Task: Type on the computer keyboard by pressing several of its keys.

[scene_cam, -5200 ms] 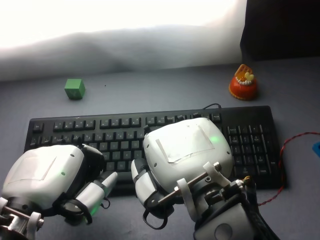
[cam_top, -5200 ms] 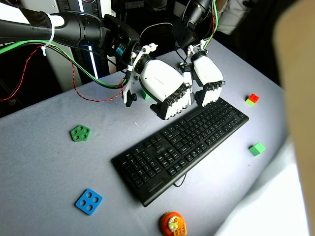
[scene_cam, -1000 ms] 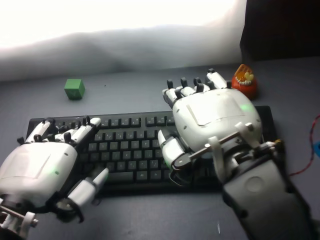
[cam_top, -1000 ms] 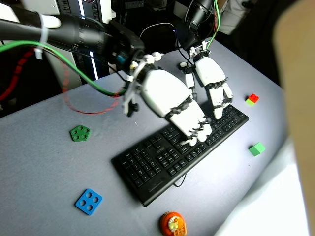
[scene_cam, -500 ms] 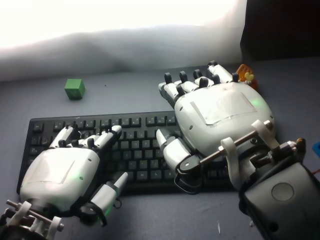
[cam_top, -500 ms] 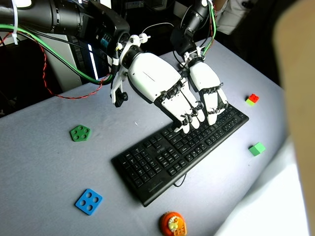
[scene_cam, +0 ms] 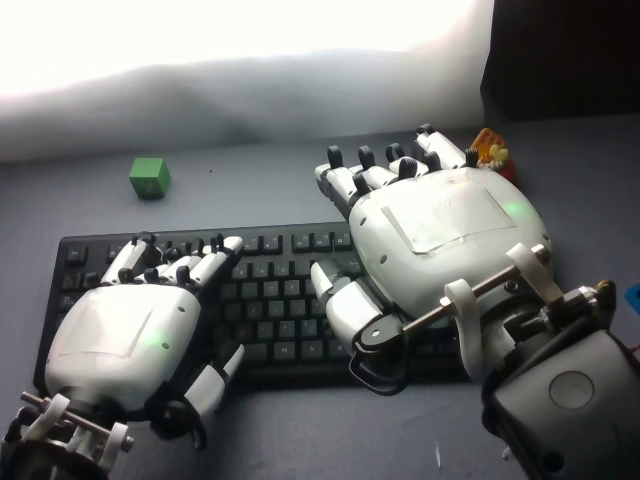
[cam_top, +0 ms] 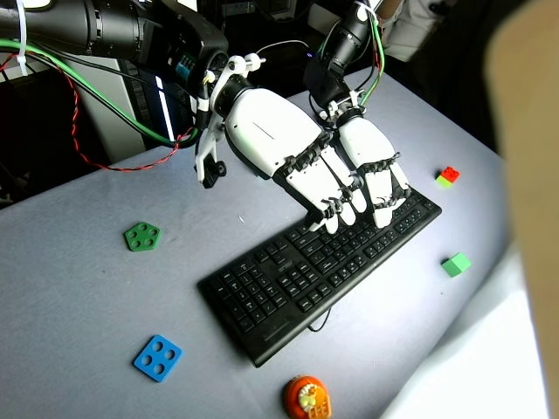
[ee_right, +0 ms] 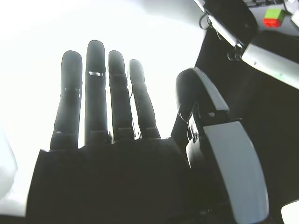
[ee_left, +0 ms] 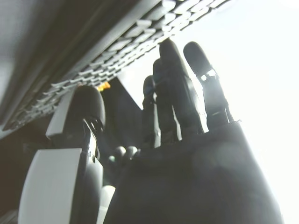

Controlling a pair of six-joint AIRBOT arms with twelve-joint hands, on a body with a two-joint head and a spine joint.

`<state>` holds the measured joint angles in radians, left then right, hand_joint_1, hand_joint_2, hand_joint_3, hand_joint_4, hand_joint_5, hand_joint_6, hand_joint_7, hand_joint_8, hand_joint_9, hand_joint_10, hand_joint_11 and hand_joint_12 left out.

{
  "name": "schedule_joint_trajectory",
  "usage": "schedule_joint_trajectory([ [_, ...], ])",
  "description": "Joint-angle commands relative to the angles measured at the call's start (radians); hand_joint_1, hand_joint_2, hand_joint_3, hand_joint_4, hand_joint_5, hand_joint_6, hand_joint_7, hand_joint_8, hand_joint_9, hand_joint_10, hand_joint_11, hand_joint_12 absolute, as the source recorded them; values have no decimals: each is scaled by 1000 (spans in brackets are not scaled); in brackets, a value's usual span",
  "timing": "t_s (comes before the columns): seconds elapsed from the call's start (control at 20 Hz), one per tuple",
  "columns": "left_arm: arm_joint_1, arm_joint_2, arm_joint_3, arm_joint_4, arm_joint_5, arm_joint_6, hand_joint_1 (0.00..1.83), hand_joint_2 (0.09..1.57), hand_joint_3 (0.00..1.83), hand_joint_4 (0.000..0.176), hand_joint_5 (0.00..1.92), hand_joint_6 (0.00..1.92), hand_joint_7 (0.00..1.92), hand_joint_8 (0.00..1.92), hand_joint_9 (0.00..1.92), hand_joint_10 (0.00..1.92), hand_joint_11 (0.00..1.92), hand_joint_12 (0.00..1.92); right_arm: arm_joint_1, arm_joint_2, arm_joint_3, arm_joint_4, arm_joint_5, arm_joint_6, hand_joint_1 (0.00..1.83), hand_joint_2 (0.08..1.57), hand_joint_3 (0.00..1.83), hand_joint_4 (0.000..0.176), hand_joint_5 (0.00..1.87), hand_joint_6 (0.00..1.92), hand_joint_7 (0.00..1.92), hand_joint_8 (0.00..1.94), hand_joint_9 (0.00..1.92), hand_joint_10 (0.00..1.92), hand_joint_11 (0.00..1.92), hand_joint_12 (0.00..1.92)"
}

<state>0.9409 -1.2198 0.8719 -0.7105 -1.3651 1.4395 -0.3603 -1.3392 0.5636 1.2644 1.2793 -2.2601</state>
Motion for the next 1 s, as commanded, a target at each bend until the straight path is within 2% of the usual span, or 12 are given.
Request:
schedule_joint_trajectory([
  [0.0,-3,-1,5,60,-108,1,1145,1141,0,3,319,12,404,4,538,12,0,1296,4,5,-3,-103,45,3,212,1536,0,0,242,171,396,5,335,539,0,1532],
  [0.05,-3,-2,7,68,-108,1,1388,1064,0,4,327,9,407,1,486,1,0,1186,3,5,-3,-103,44,3,239,1532,0,0,259,182,398,4,330,529,0,1519],
  [0.2,-3,-5,11,84,-108,1,1393,1056,0,0,326,6,350,0,447,0,0,1186,2,5,-3,-103,43,2,243,1531,0,0,273,190,402,5,326,526,0,1524],
  [0.25,-2,-5,10,84,-108,1,1407,1066,0,5,325,4,355,3,450,4,0,1173,2,5,-3,-103,43,-1,217,1537,1,0,277,197,406,6,314,523,0,1524],
  [0.4,-2,-3,8,84,-108,-5,1440,1089,0,5,275,0,315,0,437,2,0,1150,2,5,-4,-103,43,-3,205,1542,1,0,262,210,387,2,302,534,0,1525],
  [0.45,-2,0,7,84,-108,-8,1376,1063,0,8,288,5,328,4,454,9,0,1189,2,5,-6,-103,42,-7,224,1537,0,0,263,217,390,3,306,542,0,1530],
  [0.5,-2,4,3,84,-105,-8,1183,1117,9,7,320,14,387,20,493,25,0,1243,1,6,-8,-103,42,-8,227,1535,0,0,251,215,390,3,308,544,0,1530],
  [0.55,-2,11,-1,84,-101,-8,719,1232,57,4,305,6,404,22,499,26,0,1250,1,6,-11,-103,41,-10,207,1539,0,0,246,218,395,5,306,542,0,1527],
  [0.6,-2,20,-7,84,-96,-8,433,1311,34,0,309,5,416,15,502,24,0,1233,0,6,-13,-103,40,-11,178,1546,3,0,235,219,403,6,301,540,0,1519],
  [0.65,-2,32,-15,84,-86,-8,433,1311,34,0,309,5,416,15,502,24,0,1233,0,5,-15,-104,39,-12,178,1546,3,0,235,219,403,6,301,540,0,1519],
  [0.7,-1,48,-26,84,-76,-9,33,1336,20,0,295,3,443,16,536,34,0,1261,0,5,-15,-104,38,-12,144,1550,4,0,224,222,389,0,307,543,0,1501],
  [0.95,-4,140,-74,84,-33,-25,0,1320,3,0,291,12,451,12,546,33,0,1274,-2,5,-15,-104,38,-13,142,1530,0,0,262,251,405,7,327,538,0,1522],
])
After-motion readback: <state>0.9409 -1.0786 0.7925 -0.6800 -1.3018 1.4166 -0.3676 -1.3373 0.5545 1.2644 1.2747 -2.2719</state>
